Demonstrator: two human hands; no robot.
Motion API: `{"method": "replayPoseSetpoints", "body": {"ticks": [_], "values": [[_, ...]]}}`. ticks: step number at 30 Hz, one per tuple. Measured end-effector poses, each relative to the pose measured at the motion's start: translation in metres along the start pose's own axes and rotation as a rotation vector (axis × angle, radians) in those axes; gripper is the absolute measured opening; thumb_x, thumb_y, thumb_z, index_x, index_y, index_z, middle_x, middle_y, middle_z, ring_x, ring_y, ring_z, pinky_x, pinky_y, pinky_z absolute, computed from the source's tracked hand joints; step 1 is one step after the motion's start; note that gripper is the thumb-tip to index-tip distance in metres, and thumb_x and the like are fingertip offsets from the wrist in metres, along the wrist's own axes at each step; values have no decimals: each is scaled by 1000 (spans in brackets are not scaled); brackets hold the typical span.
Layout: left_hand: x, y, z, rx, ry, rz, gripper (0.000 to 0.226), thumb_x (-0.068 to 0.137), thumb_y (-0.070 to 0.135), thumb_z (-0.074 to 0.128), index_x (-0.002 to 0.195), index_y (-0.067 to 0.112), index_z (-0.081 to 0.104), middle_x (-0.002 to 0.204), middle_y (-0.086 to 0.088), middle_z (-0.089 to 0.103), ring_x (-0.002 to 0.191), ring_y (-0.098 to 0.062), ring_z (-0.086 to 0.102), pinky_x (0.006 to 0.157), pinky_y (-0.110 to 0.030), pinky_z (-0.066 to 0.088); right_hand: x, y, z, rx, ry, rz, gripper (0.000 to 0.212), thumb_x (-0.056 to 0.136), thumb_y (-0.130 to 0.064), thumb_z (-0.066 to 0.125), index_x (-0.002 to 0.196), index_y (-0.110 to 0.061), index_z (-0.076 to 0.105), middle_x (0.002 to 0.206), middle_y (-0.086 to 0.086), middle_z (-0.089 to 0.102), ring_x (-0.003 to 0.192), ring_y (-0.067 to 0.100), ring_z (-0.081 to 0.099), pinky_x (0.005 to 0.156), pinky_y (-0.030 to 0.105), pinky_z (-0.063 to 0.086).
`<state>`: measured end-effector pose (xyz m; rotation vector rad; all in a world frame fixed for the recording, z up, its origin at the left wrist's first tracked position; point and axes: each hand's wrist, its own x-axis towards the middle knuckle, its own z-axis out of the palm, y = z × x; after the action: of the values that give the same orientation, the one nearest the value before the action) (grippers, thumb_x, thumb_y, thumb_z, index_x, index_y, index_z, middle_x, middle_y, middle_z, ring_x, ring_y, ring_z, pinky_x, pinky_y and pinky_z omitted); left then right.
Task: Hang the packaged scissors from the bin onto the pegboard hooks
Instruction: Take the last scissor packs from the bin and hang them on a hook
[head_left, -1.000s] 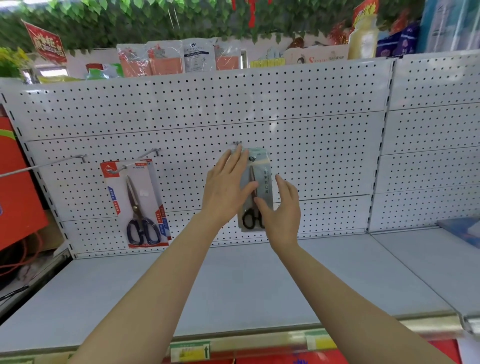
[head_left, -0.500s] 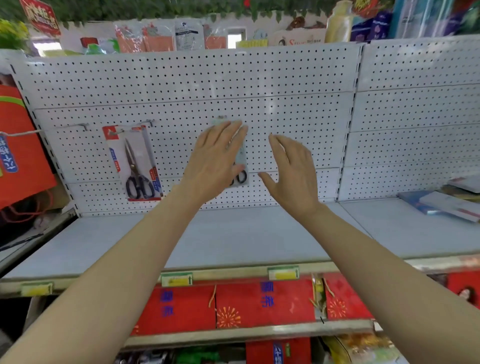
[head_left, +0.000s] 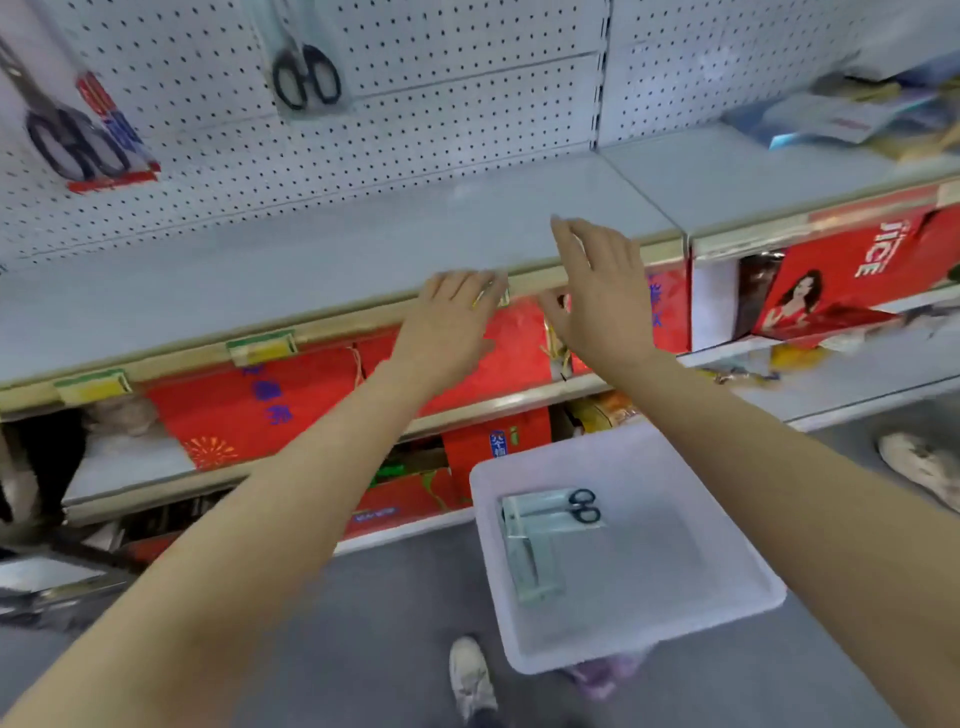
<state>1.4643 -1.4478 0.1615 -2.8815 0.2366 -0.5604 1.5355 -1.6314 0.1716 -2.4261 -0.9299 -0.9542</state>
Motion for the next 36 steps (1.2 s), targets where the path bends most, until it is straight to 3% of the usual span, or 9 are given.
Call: {"method": "replayPoseSetpoints", "body": {"ticks": [5, 8, 13, 16, 21, 25, 29, 34, 36], "values": [[-33, 61, 113, -52, -304, 219, 70, 65, 30, 82, 129, 9, 62, 129, -11, 62, 116, -32, 59, 100, -42, 44, -83, 31, 32, -20, -142, 114, 68, 76, -25, 73, 135, 0, 48, 125, 19, 57, 111, 37, 54, 95, 47, 42], [-60, 101, 177, -99, -504, 307, 52, 57, 24, 83, 105, 13, 70, 107, -6, 69, 100, -28, 65, 88, -34, 53, -127, 46, 48, -46, -211, 158, 68, 77, -22, 74, 136, 1, 48, 125, 19, 57, 112, 36, 52, 97, 47, 40], [-102, 149, 257, -205, -842, 200, 36, 89, 11, 55, 124, 4, 57, 125, -14, 58, 118, -34, 53, 98, -41, 44, -187, 67, 76, -77, -361, 196, 76, 73, -24, 81, 136, 3, 48, 125, 19, 57, 113, 36, 52, 97, 46, 41], [-113, 162, 293, -171, -972, 130, 47, 89, 12, 59, 134, 5, 48, 134, -14, 53, 123, -32, 51, 101, -42, 44, -213, 77, 89, -94, -418, 192, 77, 74, -26, 80, 137, 3, 47, 126, 20, 57, 113, 37, 55, 99, 44, 37], [-117, 172, 339, -96, -968, -9, 67, 93, 8, 48, 152, 1, 17, 153, -18, 28, 139, -37, 32, 110, -46, 32, -251, 83, 111, -87, -454, 216, 75, 72, -24, 81, 134, 3, 49, 124, 21, 59, 110, 37, 56, 96, 46, 41], [-112, 182, 355, -71, -845, -69, 56, 87, 10, 54, 140, 2, 36, 135, -17, 43, 122, -34, 44, 105, -41, 36, -279, 80, 124, -57, -488, 219, 74, 71, -21, 81, 133, 4, 51, 123, 21, 59, 109, 36, 56, 94, 45, 43], [-103, 186, 340, -124, -850, -108, 48, 81, 1, 63, 125, 7, 47, 123, -14, 49, 110, -31, 55, 87, -39, 47, -297, 75, 132, -36, -568, 196, 73, 68, -16, 82, 132, 3, 52, 119, 18, 61, 105, 35, 60, 93, 43, 44], [-74, 171, 299, -452, -865, 199, 19, 91, 11, 54, 106, 17, 64, 100, -9, 65, 94, -30, 63, 66, -31, 35, -308, 67, 144, 130, -684, 154, 73, 49, -13, 91, 117, -1, 66, 99, 12, 70, 87, 32, 68, 77, 37, 54], [-58, 164, 280, -518, -809, 303, 18, 90, 14, 58, 103, 20, 68, 93, -7, 64, 88, -28, 62, 65, -31, 40, -309, 62, 147, 153, -798, 194, 78, 45, -20, 93, 116, -3, 66, 80, 7, 72, 65, 28, 68, 59, 30, 53]]}}
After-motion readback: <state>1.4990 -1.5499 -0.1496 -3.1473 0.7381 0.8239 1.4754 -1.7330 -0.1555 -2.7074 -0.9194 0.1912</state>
